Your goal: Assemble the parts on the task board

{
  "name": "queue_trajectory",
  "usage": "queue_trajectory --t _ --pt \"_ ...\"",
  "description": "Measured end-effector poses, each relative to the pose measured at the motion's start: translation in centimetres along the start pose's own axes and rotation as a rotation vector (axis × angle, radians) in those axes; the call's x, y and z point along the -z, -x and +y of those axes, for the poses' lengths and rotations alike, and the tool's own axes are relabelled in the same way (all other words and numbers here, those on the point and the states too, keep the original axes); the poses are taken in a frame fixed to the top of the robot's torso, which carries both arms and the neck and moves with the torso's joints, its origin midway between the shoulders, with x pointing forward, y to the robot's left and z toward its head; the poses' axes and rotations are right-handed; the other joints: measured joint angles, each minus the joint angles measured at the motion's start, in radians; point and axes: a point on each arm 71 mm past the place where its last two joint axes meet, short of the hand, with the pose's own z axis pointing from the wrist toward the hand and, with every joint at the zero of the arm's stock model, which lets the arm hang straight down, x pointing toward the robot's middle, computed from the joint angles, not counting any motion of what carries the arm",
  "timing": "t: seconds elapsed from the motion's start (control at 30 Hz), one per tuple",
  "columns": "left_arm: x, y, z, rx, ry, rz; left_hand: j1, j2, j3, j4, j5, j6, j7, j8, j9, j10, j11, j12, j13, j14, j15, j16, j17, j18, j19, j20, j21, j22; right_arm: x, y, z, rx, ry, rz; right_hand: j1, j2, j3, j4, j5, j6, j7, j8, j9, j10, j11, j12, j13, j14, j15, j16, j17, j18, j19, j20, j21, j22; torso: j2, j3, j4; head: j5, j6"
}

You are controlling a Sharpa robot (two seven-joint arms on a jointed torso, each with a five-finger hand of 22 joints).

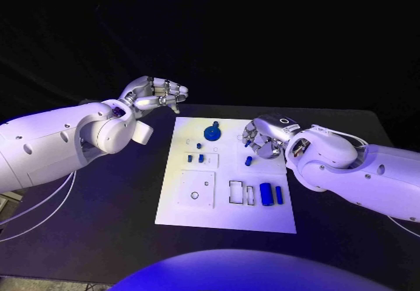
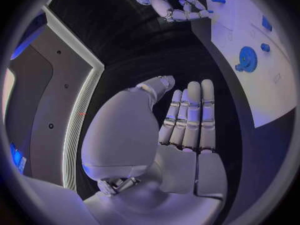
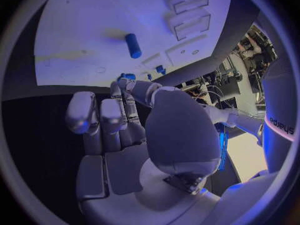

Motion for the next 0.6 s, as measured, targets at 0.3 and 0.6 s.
queue_trajectory --t 0.3,0.6 --pt "-0.1 -0.1 0.0 0.001 0.000 0.003 0.000 0.000 0.000 0.000 0.000 0.000 0.000 0.000 0.000 -0.004 0.004 0.000 0.000 0.000 0.000 0.000 0.000 0.000 0.000 0.000 0.000 0.000 -0.9 0.0 3.2 -0.017 0.072 -0.005 0.000 0.000 0.000 0.000 0.000 0.000 0.000 -0.002 0.000 0.001 0.001 0.000 -0.002 0.000 0.000 0.000 0.000 0.000 0.000 0.000 0.000 0.000 0.001 0.0000 0.0025 0.014 0.000" --pt "-0.4 -0.4 0.0 0.002 0.000 0.007 0.000 0.000 0.000 0.000 0.000 0.000 0.000 0.000 0.000 -0.004 0.004 0.000 0.000 0.000 0.000 0.000 0.000 0.000 0.000 0.000 0.000 0.000 -1.7 -0.8 5.9 -0.037 0.128 0.008 0.000 0.000 0.000 0.000 -0.002 0.003 0.001 0.001 -0.001 0.002 0.001 -0.002 -0.001 0.000 0.000 0.000 0.000 0.000 0.000 0.000 0.000 0.001 0.001 -0.0013 0.0014 0.037 0.000"
